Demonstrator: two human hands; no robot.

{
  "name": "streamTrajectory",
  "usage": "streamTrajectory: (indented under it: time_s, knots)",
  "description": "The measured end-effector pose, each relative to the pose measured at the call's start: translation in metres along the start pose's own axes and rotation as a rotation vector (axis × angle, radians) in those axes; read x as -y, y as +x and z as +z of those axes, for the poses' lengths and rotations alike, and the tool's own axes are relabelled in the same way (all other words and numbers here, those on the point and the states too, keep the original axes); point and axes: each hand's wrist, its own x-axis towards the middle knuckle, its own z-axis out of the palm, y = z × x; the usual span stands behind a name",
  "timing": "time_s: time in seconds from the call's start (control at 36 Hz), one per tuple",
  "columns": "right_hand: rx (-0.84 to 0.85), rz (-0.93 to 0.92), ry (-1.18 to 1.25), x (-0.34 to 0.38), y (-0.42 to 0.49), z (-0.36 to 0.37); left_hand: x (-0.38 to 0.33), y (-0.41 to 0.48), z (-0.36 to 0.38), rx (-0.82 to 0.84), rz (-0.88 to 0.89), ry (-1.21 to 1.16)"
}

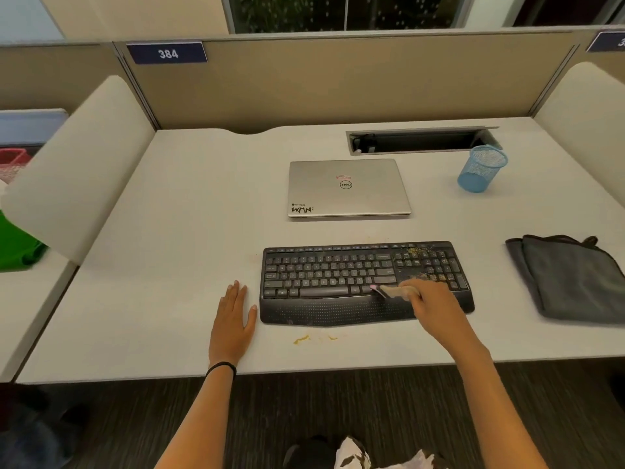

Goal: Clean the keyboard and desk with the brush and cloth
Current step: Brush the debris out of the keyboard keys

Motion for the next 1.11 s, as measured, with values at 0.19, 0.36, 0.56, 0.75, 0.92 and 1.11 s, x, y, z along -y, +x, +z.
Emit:
streamTrajectory:
  time_s: [0.19,0.36,0.56,0.75,0.92,1.11]
  knots:
    - [0.059,-0.059,-0.220,0.016,-0.001,-0.012,-0.001,-0.001,-0.001,0.001,0.003,0.000]
    - [0.027,-0.087,-0.229,0.014,0.012,0.002,-0.001,0.000,-0.001,0.004,-0.001,-0.005]
    - [0.090,-0.141,-0.100,0.001,0.006,-0.001,-0.002,0.000,-0.002,0.006,0.003,0.001]
    - [0.061,-0.111,-0.018,-0.005,0.003,-0.023,-0.002,-0.001,-0.003,0.013,0.003,0.007]
    - [0.055,-0.080,-0.036,-0.004,0.010,-0.017,-0.003,-0.001,-0.003,0.020,0.004,0.011]
    - [-0.095,-0.220,0.151,0.031,0.046,0.000,-0.001,0.000,-0.002,0.027,-0.003,0.010]
